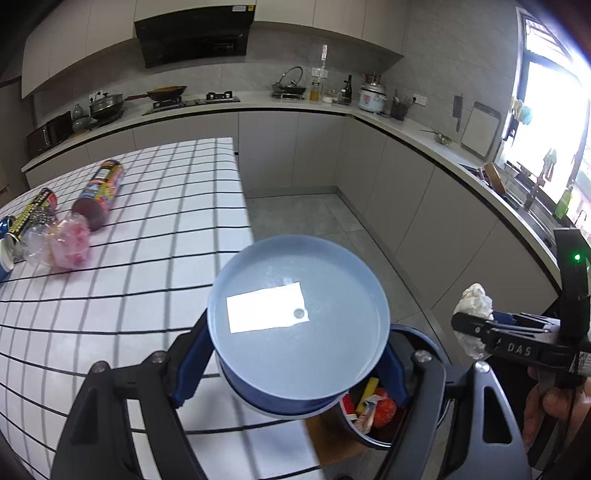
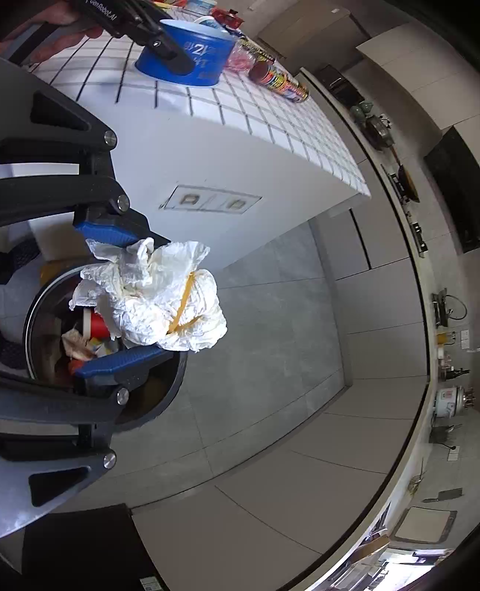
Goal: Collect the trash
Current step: 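Carry the blue tin and tissue toward the bin above its opening, then open the right tool to drop the tissue while the left tool drops the blue tin into the bin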
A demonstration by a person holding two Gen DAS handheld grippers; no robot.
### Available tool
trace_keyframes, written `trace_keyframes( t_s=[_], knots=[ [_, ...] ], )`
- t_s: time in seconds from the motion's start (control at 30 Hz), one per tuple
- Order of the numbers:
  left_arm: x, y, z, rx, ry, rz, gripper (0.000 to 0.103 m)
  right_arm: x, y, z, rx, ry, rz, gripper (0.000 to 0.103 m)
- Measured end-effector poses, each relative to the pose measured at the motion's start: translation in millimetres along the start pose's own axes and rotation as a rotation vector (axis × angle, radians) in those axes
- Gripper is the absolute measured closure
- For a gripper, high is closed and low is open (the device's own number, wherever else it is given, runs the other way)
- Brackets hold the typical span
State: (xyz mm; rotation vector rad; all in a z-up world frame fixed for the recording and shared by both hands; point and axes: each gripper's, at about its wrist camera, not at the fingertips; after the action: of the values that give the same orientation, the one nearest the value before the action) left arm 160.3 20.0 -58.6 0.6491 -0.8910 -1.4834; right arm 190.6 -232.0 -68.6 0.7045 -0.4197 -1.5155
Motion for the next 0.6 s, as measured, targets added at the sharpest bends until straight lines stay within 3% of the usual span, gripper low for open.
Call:
trace_keyframes(
  t_s=[0.07,0.17,0.6],
  knots=[
    [12,-2,-2,-0.002,0.002,-0.001,0.024,11,-3,-5,-0.025,0.011,0.015,0.048],
    [28,-6,-6,-0.006,0.011,0.004,0.024,22,-4,-12,-0.045,-0.011,0.05,0.029],
    [90,-30,-19,-0.035,0.014,0.002,0.024,92,2,5,0.008,-0.006,0.002,0.029]
  ],
)
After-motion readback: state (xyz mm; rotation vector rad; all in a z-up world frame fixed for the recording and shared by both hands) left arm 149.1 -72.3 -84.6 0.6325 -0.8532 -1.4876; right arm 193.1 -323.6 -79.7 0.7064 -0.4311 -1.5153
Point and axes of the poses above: each gripper's, at about its wrist camera, not at the fingertips, and z roughly against the way its jaws point, x to its right, y to its top, and after that the axes turned 11 degrees about x, right-handed
